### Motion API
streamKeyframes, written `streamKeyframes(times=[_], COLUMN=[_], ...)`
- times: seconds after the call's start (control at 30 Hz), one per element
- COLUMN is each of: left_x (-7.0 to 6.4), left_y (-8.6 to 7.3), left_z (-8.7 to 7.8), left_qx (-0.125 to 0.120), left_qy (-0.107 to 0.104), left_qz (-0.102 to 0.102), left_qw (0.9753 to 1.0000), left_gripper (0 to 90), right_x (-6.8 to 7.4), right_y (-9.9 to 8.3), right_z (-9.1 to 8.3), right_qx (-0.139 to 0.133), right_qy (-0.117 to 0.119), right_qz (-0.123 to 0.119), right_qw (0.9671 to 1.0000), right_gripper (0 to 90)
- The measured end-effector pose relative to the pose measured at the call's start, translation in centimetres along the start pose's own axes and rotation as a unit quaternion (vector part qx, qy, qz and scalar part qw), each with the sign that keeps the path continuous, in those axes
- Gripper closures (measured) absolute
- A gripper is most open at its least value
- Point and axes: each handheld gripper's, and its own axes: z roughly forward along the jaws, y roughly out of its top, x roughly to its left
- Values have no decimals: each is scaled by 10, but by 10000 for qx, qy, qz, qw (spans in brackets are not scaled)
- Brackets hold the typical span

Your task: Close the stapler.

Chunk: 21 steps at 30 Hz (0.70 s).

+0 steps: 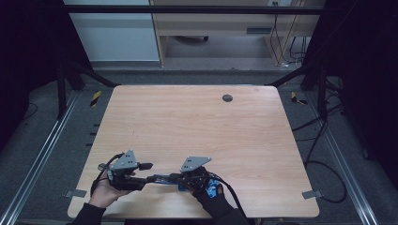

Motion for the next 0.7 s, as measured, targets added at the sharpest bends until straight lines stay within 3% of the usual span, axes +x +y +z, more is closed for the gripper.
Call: streamKeyframes(times=[0.2, 0.43, 0.53, 0.6, 0.7], left_x=[10, 18, 20, 22, 22], left_y=[-5, -17, -22, -27, -36], left_z=[-7, -6, -7, -7, -4], left_qx=[-317, -381, -454, -521, -412], left_qy=[589, 1170, 1422, 1475, 1525], left_qz=[-363, -633, -752, -888, -932], left_qw=[9971, 9904, 9859, 9837, 9830], left_gripper=[486, 481, 480, 480, 482], right_x=[0, 0, 0, 0, -1], right_y=[0, 0, 0, -1, -1], right_z=[0, 0, 0, 0, 0], right_qx=[0, -8, -7, -14, -26], right_qy=[-5, -9, -10, 1, 21], right_qz=[5, 1, -3, -1, 15], right_qw=[10000, 10000, 10000, 10000, 10000], right_gripper=[900, 900, 900, 900, 900])
